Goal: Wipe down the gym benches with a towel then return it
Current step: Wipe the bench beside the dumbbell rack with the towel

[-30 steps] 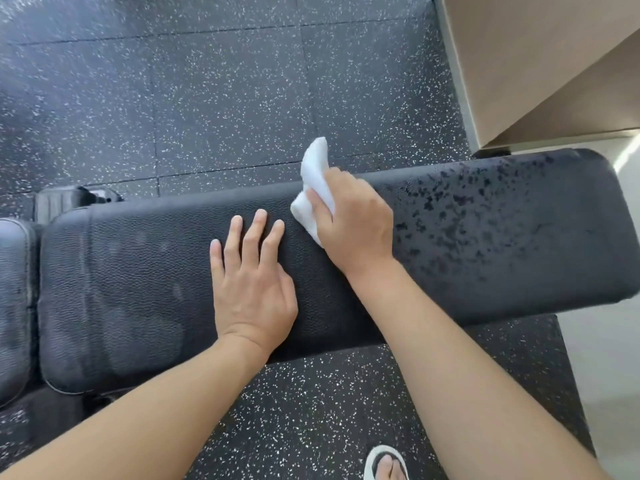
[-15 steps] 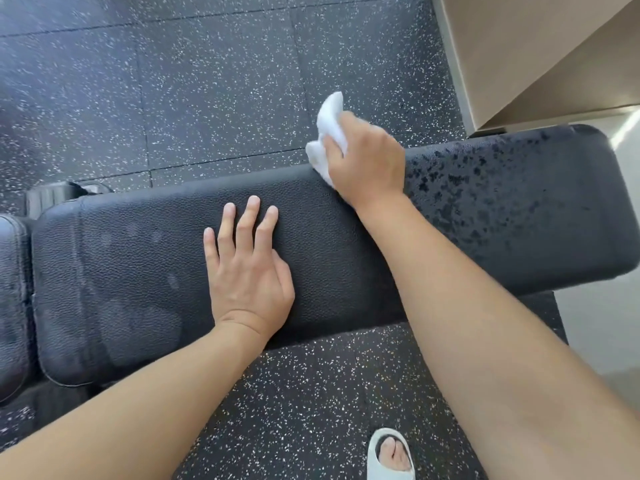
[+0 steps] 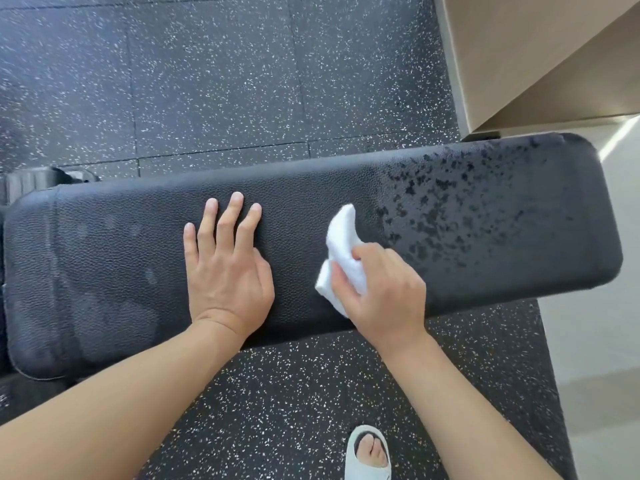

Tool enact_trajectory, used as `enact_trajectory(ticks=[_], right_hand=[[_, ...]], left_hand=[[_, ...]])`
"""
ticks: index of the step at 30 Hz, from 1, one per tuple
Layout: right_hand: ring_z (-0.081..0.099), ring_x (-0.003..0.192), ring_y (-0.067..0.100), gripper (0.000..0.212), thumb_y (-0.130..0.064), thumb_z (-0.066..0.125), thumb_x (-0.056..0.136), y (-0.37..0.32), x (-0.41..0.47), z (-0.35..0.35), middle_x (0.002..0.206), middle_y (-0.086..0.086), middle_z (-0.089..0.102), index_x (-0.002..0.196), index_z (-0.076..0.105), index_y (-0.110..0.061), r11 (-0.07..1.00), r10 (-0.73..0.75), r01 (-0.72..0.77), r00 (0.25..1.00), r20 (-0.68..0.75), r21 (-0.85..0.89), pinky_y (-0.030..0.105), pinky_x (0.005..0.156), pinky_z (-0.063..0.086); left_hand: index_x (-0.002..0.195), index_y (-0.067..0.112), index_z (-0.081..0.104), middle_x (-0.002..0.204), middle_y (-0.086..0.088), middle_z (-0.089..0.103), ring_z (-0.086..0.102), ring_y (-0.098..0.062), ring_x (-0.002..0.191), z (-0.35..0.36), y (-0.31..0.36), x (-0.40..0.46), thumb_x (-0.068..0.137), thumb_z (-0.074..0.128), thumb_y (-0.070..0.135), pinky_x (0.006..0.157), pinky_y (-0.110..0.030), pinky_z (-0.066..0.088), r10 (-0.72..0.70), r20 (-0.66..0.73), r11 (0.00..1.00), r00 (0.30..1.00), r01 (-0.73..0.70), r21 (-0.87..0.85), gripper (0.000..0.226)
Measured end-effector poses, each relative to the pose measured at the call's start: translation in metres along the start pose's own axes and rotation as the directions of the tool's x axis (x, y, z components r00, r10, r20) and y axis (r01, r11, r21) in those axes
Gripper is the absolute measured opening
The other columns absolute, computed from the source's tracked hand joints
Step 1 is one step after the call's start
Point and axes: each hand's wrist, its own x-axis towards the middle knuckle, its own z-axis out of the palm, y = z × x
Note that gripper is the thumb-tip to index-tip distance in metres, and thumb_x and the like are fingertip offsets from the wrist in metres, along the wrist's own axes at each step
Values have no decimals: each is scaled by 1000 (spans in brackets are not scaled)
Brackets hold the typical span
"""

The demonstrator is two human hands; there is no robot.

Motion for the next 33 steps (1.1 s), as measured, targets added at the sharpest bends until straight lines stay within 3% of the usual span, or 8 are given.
enact_trajectory(ticks=[4,7,15,19,23,27,33], right_hand=[[53,63,22,35,-47,63,95,4,107,24,71,-2,52,82,52,-16,1000,19,-19,999,-36,-20,31,50,30],[55,67,24,35,-49,60,96,-1,148,33,74,-1,56,84,53,-17,998,-41,42,999,26,-48,30,55,26],[41,62,16,34,-43,63,98,17,20,8,68,-5,44,78,48,-20,988,-145,144,989,19,50,33,54,38],[36,60,16,33,-40,63,95,19,24,12,68,-6,40,76,45,-21,982,-190,190,982,-3,9,31,53,36],[33,64,15,31,-41,60,97,20,51,14,70,-5,40,77,45,-22,937,-347,348,937,41,-34,28,55,29],[46,63,19,30,-43,61,94,-14,107,27,70,-4,47,78,42,-25,978,-204,206,977,58,-32,29,53,25],[56,66,31,31,-41,64,94,-64,156,55,73,3,58,79,56,-15,976,-214,216,972,92,-12,32,56,29]], left_hand=[[155,23,38,166,-1,30,20,-32,156,1,2,1,91,39,26,126,-56,14,-3,-32,1000,999,3,18,63],[154,23,40,166,-2,32,22,-33,156,-1,4,2,91,41,25,126,-56,14,-11,-39,1000,999,11,-3,63],[155,22,39,166,-2,31,21,-34,156,-4,3,1,92,38,26,126,-57,12,-16,-21,1000,1000,15,-18,63],[155,22,39,167,-2,30,20,-34,156,-3,2,0,92,39,26,126,-57,13,-13,-20,1000,1000,13,-28,63],[155,22,40,166,-3,32,21,-34,156,-6,3,1,92,39,26,126,-58,13,-10,-19,999,1000,9,-47,63],[155,23,40,166,-2,31,21,-34,156,-6,1,1,91,42,26,126,-58,13,-6,-4,998,1000,5,-55,64],[154,22,42,166,-1,34,22,-33,156,-2,0,2,90,44,26,125,-59,15,-1,-50,998,999,-2,-56,64]])
